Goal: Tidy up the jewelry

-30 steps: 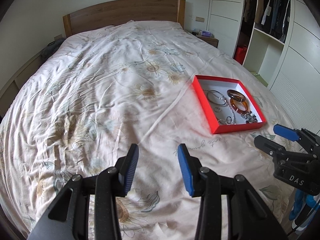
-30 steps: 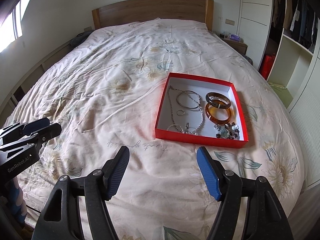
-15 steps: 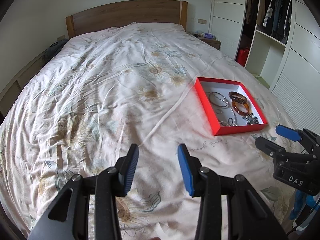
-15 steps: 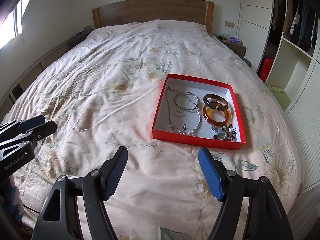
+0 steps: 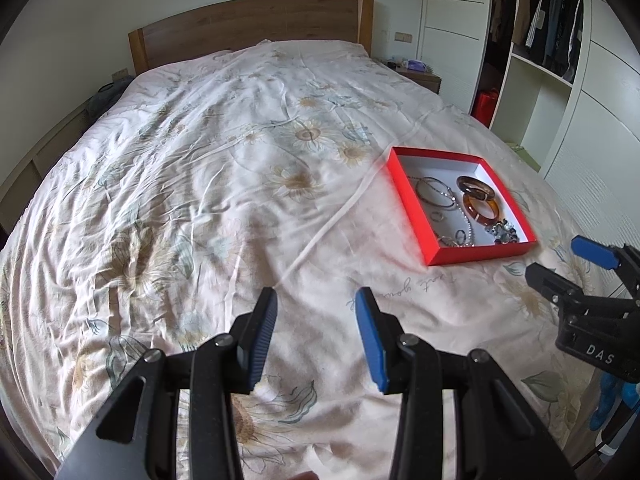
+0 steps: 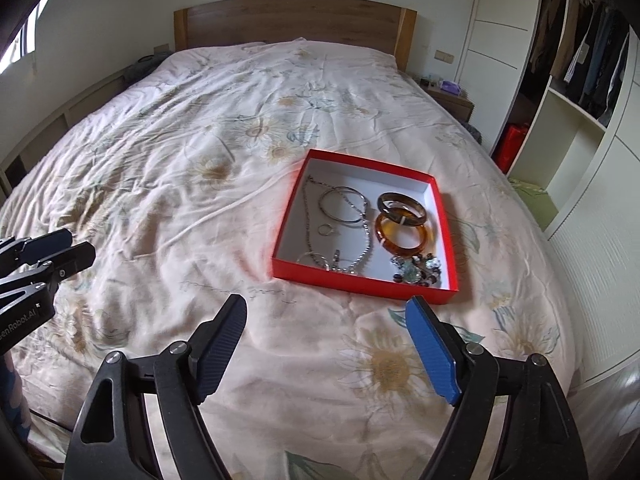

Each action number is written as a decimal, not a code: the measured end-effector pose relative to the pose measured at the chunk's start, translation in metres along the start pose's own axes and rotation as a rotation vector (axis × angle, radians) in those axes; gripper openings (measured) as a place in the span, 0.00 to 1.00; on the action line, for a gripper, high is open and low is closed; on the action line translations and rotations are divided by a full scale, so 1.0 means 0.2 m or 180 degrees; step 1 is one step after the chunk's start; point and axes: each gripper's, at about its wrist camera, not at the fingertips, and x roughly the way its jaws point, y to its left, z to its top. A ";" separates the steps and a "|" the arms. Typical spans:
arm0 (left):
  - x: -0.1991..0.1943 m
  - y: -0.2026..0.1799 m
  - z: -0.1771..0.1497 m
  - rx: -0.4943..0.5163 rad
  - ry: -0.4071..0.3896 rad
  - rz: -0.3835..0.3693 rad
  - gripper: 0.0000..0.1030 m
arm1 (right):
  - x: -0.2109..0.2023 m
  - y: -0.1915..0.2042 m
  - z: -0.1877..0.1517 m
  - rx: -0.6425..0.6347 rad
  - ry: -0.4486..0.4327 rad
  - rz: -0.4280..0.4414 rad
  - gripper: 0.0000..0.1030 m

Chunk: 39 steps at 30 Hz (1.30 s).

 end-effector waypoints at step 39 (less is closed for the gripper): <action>0.23 -0.11 0.03 0.0083 0.0304 0.0091 0.38 | 0.23 -0.14 -0.02 0.0014 0.0177 0.0031 0.85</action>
